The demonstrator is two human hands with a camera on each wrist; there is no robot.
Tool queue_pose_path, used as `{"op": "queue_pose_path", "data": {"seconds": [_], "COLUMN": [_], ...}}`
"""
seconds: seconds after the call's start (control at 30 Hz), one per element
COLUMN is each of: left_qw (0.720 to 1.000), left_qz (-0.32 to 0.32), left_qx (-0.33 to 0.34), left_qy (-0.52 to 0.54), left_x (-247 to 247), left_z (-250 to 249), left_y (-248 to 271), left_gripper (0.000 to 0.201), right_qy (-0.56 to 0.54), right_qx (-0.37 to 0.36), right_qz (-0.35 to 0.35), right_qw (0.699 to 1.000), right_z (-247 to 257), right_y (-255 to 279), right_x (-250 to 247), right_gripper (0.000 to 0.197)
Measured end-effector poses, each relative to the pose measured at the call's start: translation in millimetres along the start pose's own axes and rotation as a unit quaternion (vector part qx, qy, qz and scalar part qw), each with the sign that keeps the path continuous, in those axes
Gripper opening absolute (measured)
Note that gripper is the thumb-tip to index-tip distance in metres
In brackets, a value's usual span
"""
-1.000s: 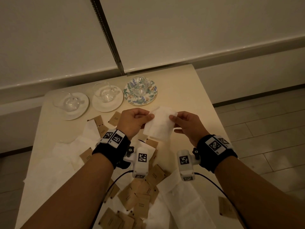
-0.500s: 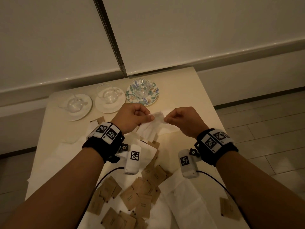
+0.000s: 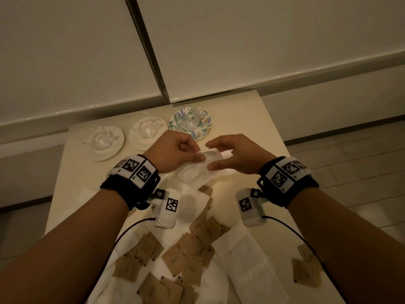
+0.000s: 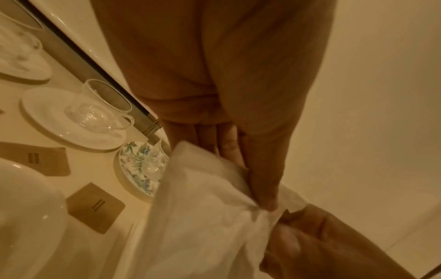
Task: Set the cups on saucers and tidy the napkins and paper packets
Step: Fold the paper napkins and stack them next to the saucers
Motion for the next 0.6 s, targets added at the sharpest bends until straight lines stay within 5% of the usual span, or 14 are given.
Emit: {"op": "queue_pose_path", "data": {"seconds": [0.07,0.23,0.43,0.6], "left_qw": [1.0,0.994,0.983,0.96], "left_qz": [-0.013,-0.093,-0.145,-0.206], "left_qx": [-0.004,-0.031,-0.06,-0.119], "left_qy": [0.01,0.039,0.092,0.147], "left_x": [1.6,-13.3,-12.5,1.7], "left_z": [1.1,18.0,37.7,67.7], "left_y": [-2.2,0.5,4.4,6.5], "left_gripper": [0.014,0.017,0.018,0.019], "right_qy": [0.004,-0.071,-0.288,-0.428], "right_qx": [-0.004,0.074,0.1,0.154], "right_qz": [0.006,-0.009,-0.032,-0.073], "right_qw": [1.0,0.995,0.952,0.888], "right_z": [6.8,-37.1,-47.6,-83.2], "right_y": [-4.8,-5.2,-3.9,-6.2], "right_x": [7.3,4.7,26.5,28.6], "right_gripper": [0.017,0.015,0.026,0.026]}}
Point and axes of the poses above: each hand's wrist, its own y-axis away from the middle knuckle, its own x-axis out of the palm, z = x × y, the point moved 10 cm from there along -y, towards the middle knuckle, and after that the axes turned 14 degrees about x, right-handed, at the moved point
